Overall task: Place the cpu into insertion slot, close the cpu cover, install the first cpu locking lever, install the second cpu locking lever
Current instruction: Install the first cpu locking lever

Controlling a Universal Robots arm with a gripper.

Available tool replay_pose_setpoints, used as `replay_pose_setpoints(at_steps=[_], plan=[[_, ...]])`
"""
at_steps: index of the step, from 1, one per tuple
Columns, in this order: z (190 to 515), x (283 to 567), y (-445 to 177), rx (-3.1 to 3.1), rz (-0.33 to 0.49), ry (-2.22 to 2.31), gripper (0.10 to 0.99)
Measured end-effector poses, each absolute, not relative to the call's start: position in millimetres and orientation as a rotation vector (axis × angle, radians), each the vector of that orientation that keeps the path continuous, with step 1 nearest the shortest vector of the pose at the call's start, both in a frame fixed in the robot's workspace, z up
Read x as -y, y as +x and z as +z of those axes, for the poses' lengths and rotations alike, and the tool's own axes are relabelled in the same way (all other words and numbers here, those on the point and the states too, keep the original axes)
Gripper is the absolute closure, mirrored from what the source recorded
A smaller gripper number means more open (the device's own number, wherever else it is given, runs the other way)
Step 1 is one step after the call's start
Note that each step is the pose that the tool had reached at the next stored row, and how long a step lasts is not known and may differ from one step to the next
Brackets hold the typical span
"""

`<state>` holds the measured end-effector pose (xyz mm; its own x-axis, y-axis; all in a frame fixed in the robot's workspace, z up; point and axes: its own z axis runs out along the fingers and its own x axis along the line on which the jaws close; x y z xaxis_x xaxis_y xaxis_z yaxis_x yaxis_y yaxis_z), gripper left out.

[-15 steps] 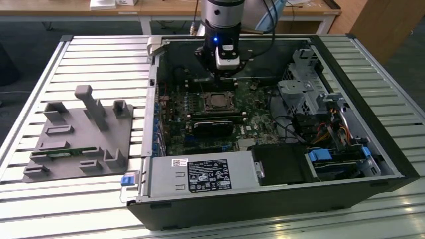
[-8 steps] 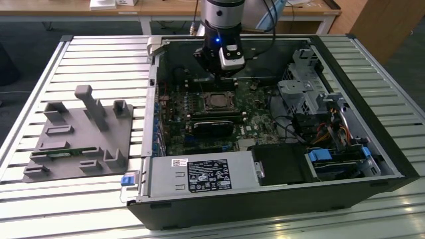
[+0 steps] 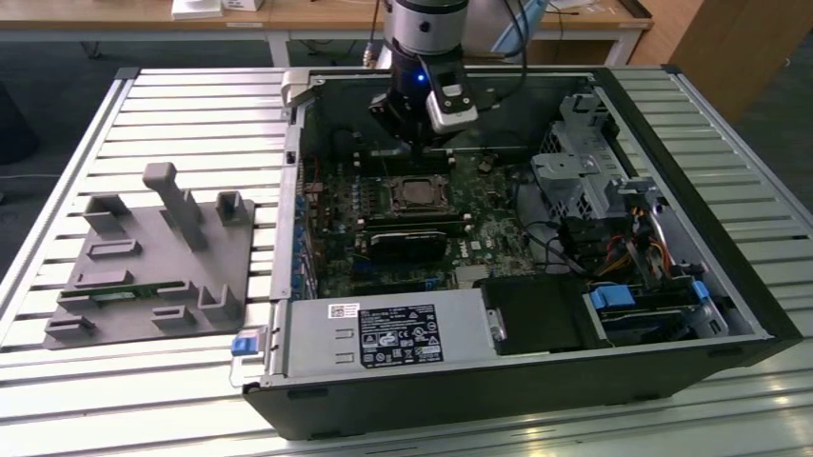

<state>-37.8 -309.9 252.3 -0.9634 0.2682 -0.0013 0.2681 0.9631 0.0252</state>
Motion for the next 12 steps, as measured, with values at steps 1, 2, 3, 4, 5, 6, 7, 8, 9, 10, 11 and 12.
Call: replay_pose_setpoints(at_steps=[1,2,3,4,5,6,7,8,9,10,11,12], plan=[[252.2,309.9,-37.8,-3.111,0.039,0.398,0.980],[252.1,309.9,-37.8,-3.115,0.039,0.367,0.980],[252.1,309.9,-37.8,-3.119,0.039,0.339,0.980],[252.0,309.9,-37.8,-3.122,0.039,0.311,0.980],[251.9,309.9,-37.8,-3.125,0.039,0.282,0.980],[251.8,309.9,-37.8,-3.128,0.039,0.254,0.980],[251.6,309.9,-37.8,-3.130,0.040,0.227,0.980],[251.5,309.9,-37.8,-3.132,0.039,0.199,0.980],[251.3,309.9,-37.8,-3.134,0.040,0.170,0.980],[251.0,309.9,-37.8,-3.136,0.040,0.141,0.980],[251.0,309.9,-37.9,-3.137,0.039,0.119,0.980],[250.8,310.0,-39.2,-3.137,0.040,0.111,0.980]])
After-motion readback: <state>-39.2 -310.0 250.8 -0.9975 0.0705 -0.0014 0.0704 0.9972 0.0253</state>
